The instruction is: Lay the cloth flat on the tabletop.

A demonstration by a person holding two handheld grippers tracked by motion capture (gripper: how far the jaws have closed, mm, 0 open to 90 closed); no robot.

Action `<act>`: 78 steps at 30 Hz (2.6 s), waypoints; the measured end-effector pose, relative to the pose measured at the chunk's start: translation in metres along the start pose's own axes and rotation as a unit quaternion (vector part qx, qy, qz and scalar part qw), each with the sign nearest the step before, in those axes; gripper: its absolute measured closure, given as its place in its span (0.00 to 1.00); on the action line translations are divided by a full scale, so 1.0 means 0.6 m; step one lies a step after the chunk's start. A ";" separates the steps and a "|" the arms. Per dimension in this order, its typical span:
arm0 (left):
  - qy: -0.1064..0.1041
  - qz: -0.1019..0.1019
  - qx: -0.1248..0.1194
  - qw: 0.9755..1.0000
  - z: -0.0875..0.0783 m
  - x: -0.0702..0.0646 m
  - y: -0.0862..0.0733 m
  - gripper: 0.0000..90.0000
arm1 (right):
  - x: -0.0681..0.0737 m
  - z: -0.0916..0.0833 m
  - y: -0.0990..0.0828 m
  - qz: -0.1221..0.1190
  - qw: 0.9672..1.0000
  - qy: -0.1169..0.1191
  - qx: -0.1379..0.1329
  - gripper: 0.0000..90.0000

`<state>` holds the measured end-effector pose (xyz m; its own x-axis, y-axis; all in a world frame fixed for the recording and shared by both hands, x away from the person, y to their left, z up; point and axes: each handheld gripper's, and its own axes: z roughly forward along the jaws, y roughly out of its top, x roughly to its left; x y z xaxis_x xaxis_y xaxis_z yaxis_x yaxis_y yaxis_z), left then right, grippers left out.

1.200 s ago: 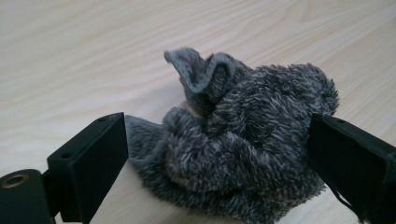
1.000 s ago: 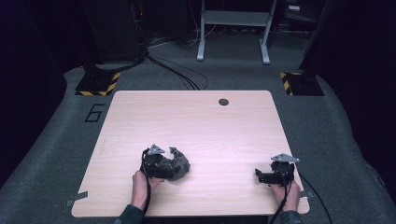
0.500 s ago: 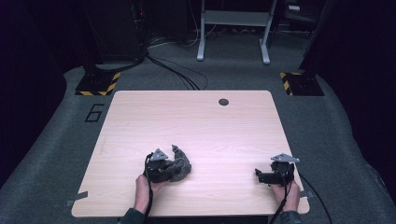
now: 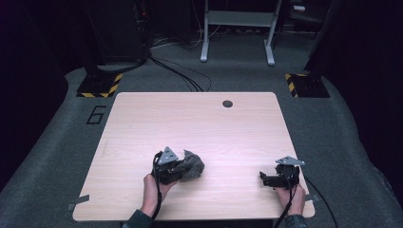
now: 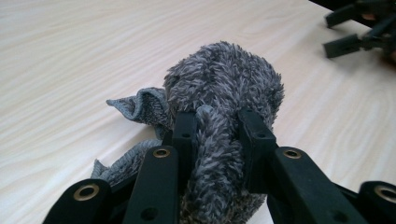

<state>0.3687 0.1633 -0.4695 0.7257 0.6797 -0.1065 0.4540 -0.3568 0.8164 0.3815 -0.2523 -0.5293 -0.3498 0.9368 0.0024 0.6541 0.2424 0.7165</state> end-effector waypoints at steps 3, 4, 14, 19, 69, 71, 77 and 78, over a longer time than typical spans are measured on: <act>-0.019 0.017 0.032 0.999 0.043 -0.028 -0.013 0.76 | 0.000 0.000 0.000 0.000 1.000 -0.001 0.000 0.02; -0.024 0.016 0.040 0.999 0.054 -0.032 -0.019 0.75 | 0.000 0.000 0.000 0.000 1.000 -0.001 0.000 0.02; -0.035 -0.022 0.014 0.999 0.014 -0.018 -0.024 0.18 | 0.005 -0.002 0.006 -0.002 1.000 0.008 0.005 0.09; -0.015 -0.039 -0.004 0.999 -0.025 0.011 -0.022 0.17 | 0.039 -0.007 0.033 -0.006 0.999 0.048 -0.007 0.12; 0.036 -0.065 0.009 0.997 -0.043 0.057 -0.041 0.97 | 0.201 -0.011 0.190 -0.074 0.984 0.156 -0.037 0.98; 0.028 -0.067 0.022 0.997 -0.044 0.053 -0.050 0.96 | 0.188 -0.012 0.173 -0.065 0.986 0.151 -0.030 0.98; 0.014 -0.061 0.070 0.996 -0.036 0.042 -0.074 0.74 | 0.168 0.029 0.105 -0.055 0.989 0.131 0.045 0.88; 0.014 -0.061 0.070 0.996 -0.036 0.042 -0.074 0.65 | 0.164 0.031 0.102 -0.055 0.989 0.133 0.044 0.83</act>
<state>0.3556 0.2105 -0.4963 0.6467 0.7404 -0.1830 0.6073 -0.3547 0.7109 0.3993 -0.1406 -0.4981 -0.5785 0.8070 0.1188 0.6539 0.3717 0.6590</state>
